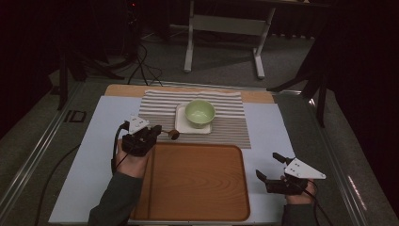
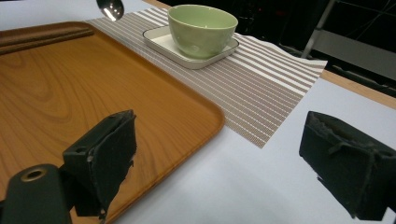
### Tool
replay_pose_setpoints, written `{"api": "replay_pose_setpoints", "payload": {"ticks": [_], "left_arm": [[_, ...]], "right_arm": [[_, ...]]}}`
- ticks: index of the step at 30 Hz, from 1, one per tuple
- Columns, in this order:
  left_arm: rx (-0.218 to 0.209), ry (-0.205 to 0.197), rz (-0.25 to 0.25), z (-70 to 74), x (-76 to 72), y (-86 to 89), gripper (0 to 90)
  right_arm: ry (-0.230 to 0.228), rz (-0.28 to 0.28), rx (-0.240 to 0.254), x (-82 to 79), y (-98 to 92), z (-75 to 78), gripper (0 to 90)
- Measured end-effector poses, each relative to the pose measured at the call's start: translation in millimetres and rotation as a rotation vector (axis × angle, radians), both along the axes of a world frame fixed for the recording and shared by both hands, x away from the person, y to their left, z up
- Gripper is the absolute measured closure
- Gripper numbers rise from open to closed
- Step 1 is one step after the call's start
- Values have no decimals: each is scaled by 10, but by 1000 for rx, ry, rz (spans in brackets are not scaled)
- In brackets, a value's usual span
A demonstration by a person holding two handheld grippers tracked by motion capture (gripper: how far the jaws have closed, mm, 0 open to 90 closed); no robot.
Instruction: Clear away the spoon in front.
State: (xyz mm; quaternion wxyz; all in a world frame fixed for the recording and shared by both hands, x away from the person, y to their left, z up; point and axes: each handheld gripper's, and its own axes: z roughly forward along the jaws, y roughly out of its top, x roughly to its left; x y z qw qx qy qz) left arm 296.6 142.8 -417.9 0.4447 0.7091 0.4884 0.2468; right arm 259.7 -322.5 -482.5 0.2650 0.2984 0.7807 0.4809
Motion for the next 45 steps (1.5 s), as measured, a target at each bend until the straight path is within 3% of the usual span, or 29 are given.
{"api": "replay_pose_setpoints", "payload": {"ticks": [9,16,20,26,29,36,41,45], "left_arm": [[17,89,27,-76,1,50,893],[84,155,41,-191,149,-1,893],[82,126,53,-192,242,-8,883],[84,40,41,-253,440,-61,862],[75,34,31,-301,553,-81,852],[87,106,-21,-419,740,-192,848],[97,139,-96,-493,609,-215,844],[80,153,-113,-536,481,-135,830]], "right_arm": [[0,0,-2,2,4,0,106],[1,0,1,2,5,0,106],[0,-1,1,4,2,-1,106],[3,-2,2,2,3,-1,106],[2,-1,0,4,3,-2,106],[2,-1,-3,9,0,-4,106],[4,1,-3,10,2,-5,106],[6,2,-2,7,8,-5,106]]}}
